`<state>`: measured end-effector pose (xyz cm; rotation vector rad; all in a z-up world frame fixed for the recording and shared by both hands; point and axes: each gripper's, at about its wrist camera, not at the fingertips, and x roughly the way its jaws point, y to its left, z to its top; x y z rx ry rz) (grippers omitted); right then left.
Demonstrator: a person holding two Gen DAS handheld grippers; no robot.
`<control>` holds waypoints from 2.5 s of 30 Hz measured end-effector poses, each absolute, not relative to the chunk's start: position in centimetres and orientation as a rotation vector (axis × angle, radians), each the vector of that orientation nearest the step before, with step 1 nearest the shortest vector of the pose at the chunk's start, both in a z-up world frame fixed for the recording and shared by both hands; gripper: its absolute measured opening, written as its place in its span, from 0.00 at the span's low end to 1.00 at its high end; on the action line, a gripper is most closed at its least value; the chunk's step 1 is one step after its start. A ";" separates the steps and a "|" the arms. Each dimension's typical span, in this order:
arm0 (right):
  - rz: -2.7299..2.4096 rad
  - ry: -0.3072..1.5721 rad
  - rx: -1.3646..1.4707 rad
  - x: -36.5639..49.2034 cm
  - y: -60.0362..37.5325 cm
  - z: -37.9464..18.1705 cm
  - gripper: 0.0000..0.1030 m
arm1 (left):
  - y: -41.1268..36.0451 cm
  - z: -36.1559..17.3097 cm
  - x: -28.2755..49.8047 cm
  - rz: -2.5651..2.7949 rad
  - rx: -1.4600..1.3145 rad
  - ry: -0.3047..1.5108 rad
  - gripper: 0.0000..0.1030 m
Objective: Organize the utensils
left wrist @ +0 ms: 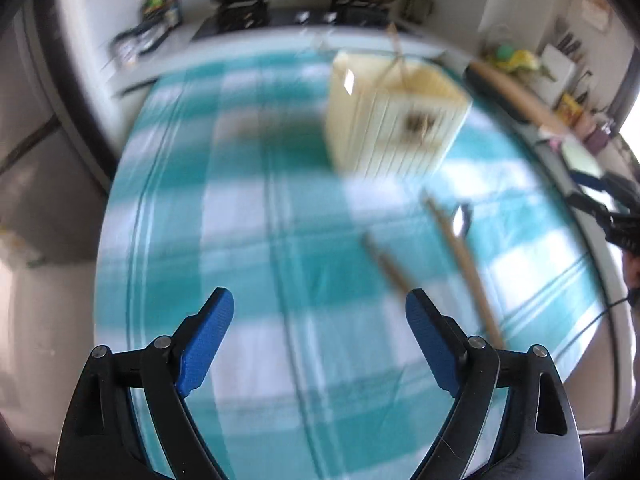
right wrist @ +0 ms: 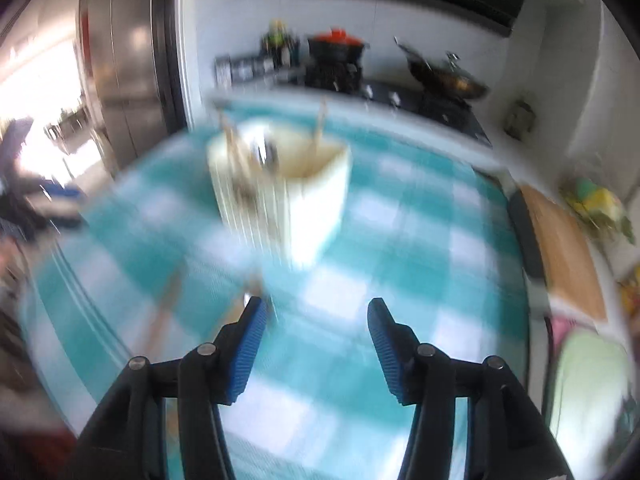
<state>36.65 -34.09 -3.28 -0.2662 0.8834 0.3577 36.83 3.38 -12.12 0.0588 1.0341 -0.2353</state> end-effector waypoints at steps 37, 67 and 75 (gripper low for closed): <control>0.330 1.034 0.021 33.0 -27.5 -15.3 0.30 | -5.7 -22.4 33.9 -0.062 0.064 0.973 0.93; 0.140 1.014 -0.067 33.2 -31.2 -15.5 0.07 | -6.3 -22.8 33.8 -0.074 0.073 0.979 0.82; 0.058 1.008 -0.022 30.8 -35.3 -15.4 0.07 | -5.0 -22.0 33.0 -0.121 0.104 0.976 0.30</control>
